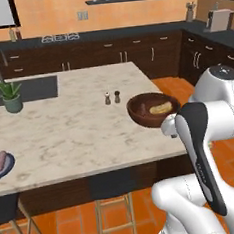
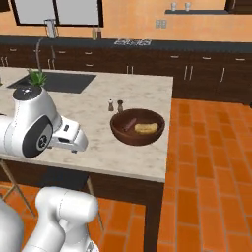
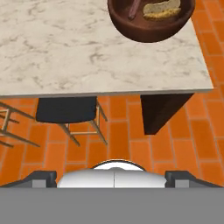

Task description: Place one bun and one sausage from the bowl on each plate.

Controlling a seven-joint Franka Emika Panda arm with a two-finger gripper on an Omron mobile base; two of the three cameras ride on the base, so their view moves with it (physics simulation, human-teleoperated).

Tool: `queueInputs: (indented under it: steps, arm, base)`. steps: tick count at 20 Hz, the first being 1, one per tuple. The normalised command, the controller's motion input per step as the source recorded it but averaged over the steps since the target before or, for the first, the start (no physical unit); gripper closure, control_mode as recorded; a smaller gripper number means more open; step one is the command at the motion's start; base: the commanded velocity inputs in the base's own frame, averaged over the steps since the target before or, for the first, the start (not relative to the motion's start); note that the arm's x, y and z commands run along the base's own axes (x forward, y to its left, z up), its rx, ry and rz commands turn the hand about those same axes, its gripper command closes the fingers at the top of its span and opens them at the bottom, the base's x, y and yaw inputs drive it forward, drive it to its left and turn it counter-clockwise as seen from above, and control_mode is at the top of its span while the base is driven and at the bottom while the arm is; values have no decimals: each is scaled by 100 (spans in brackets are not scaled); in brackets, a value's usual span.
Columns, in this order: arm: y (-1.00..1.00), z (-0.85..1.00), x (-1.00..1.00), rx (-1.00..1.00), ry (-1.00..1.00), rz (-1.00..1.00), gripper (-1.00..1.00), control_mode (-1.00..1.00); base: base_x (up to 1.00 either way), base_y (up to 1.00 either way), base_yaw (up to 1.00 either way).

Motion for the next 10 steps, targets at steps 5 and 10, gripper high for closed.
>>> queueInputs:
  steps: [5,10]
  arm:
    - [0,0,0,0,0,0,-100,100]
    - [0,0,0,0,0,0,-100,100]
  base:
    - [17,-100,22]
    - [15,-91,60]
